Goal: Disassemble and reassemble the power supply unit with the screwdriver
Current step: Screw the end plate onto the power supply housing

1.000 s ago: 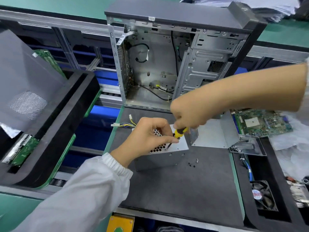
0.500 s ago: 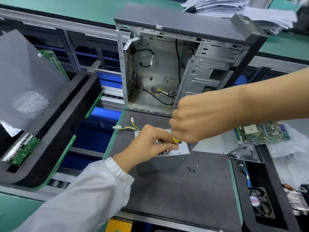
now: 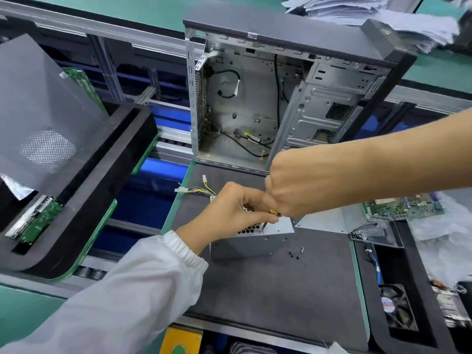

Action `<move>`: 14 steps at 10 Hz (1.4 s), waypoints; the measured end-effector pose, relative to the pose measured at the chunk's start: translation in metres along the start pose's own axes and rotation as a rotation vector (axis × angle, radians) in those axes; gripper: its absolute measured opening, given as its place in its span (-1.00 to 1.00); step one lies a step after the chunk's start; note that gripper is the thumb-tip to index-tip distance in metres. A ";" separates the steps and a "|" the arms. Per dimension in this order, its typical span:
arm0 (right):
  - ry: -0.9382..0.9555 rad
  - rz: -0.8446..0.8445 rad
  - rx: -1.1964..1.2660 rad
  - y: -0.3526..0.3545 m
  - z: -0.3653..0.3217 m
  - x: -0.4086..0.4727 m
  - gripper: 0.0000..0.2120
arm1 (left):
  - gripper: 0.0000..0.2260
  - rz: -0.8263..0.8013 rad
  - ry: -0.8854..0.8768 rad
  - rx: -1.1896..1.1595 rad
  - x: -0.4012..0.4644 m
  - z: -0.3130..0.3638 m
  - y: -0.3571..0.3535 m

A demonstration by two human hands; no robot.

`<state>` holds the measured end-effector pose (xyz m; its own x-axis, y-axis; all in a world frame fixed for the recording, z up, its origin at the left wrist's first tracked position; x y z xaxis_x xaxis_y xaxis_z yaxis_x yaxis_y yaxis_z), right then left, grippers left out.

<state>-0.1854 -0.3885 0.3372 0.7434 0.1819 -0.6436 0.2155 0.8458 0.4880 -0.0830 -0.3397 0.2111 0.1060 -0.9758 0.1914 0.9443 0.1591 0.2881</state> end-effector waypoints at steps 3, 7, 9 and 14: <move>-0.797 -0.822 1.716 -0.028 0.010 0.013 -0.65 | -0.93 -0.097 -0.055 0.017 0.001 0.000 -0.007; -0.088 0.175 0.384 -0.006 -0.011 0.005 -0.65 | -0.71 -0.124 -0.068 -0.010 -0.003 -0.009 0.007; -0.621 -0.377 1.279 -0.033 -0.007 -0.006 -0.64 | -0.87 -0.014 -0.423 0.517 -0.023 -0.029 0.019; -1.585 0.308 1.790 -0.173 -0.215 0.021 -0.85 | -0.76 -0.223 -0.815 0.903 -0.034 -0.024 0.006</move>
<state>-0.3426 -0.4229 0.1127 0.3791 -0.9118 -0.1575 -0.4738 -0.3375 0.8134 -0.0730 -0.3091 0.1834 -0.5600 -0.6682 0.4897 0.3288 0.3632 0.8717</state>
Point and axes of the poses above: each hand's wrist, its own x-axis towards the middle knuckle, its own y-axis out of the back of the hand, z = x × y, the point moved 2 cm from there along x, towards the middle knuckle, and after that the axes turned 8 degrees about z, right-handed, at the moved point
